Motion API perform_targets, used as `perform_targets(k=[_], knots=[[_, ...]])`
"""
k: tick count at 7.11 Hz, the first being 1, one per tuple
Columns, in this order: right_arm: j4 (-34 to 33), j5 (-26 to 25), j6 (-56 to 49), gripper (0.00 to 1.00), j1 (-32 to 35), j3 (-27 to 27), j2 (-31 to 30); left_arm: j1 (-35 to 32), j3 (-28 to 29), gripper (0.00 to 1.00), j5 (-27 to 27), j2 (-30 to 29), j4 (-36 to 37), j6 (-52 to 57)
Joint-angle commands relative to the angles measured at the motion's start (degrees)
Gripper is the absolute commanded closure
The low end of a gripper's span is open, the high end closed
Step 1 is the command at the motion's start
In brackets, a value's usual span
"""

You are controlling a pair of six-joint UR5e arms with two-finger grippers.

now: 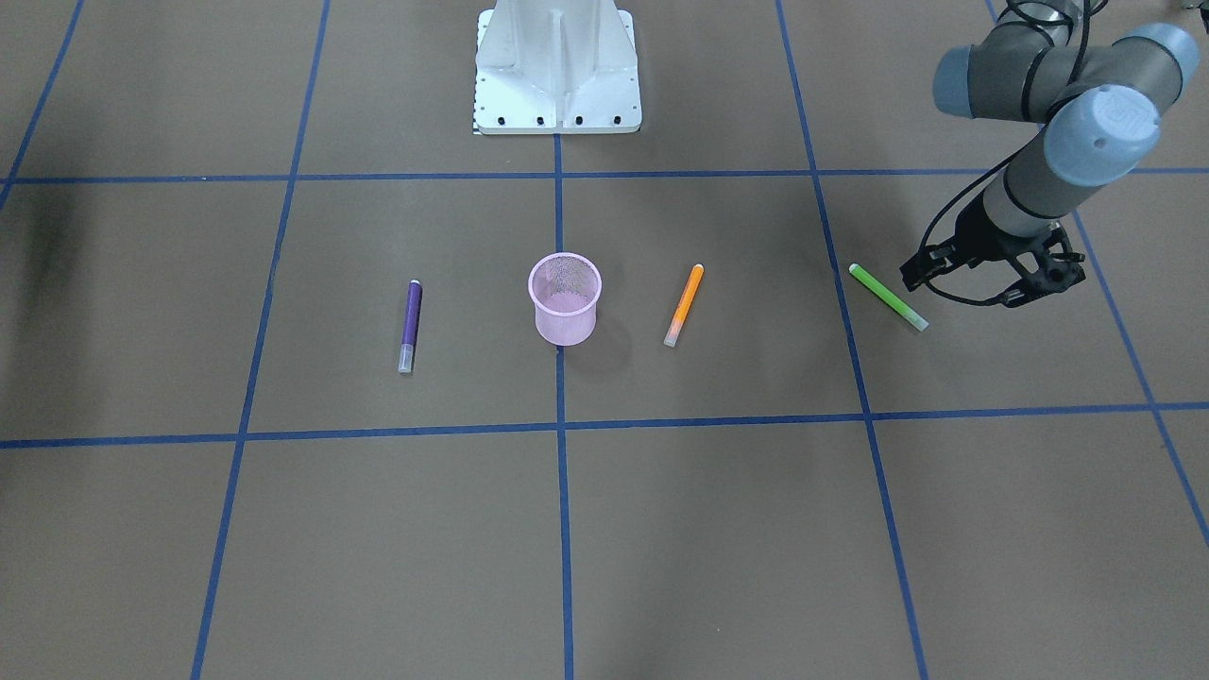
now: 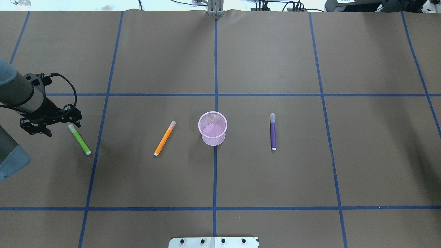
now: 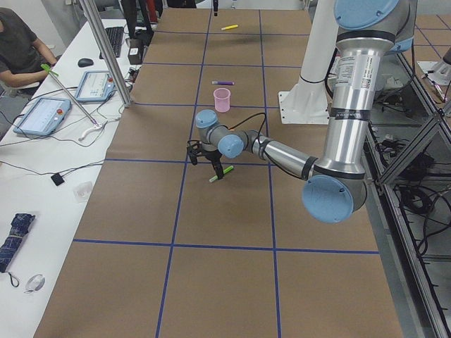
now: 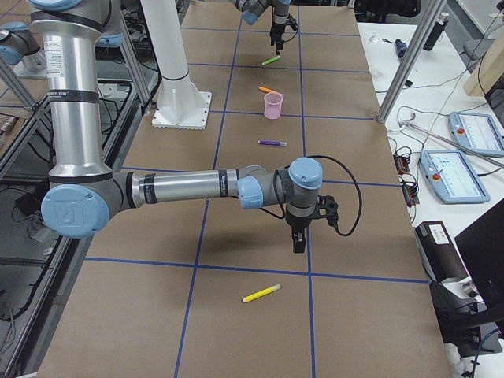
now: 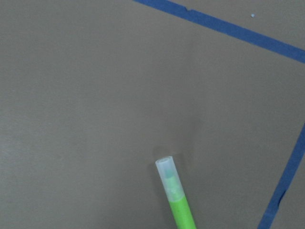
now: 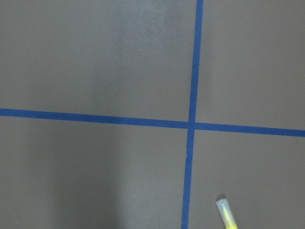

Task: Collect pens into pen holder
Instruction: 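Lower the left gripper onto the green marker and grasp it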

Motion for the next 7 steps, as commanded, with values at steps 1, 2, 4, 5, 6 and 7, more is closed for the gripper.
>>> perform_targets(k=[1, 2, 4, 5, 6, 7], knots=[[0.23, 0.03, 0.04, 0.0, -0.3, -0.01, -0.08, 2.06, 2.0, 0.09, 0.75, -0.33, -2.7, -4.66], [0.23, 0.12, 0.04, 0.0, -0.47, -0.01, -0.08, 2.07, 2.78, 0.15, 1.19, -0.33, -3.57, -4.84], [0.23, 0.03, -0.05, 0.0, -0.48, -0.01, -0.17, 2.16, 3.58, 0.24, 1.2, -0.5, -4.02, -4.93], [0.23, 0.03, -0.05, 0.0, -0.48, -0.01, -0.17, 2.24, 3.84, 0.29, 1.2, -0.77, -4.02, -4.93], [0.23, 0.03, -0.05, 0.0, -0.56, -0.01, -0.17, 2.33, 3.93, 0.35, 1.2, -0.77, -4.02, -4.93], [0.23, 0.03, -0.05, 0.0, -0.56, -0.01, -0.17, 2.33, 4.28, 0.39, 1.2, -0.86, -4.02, -4.93]])
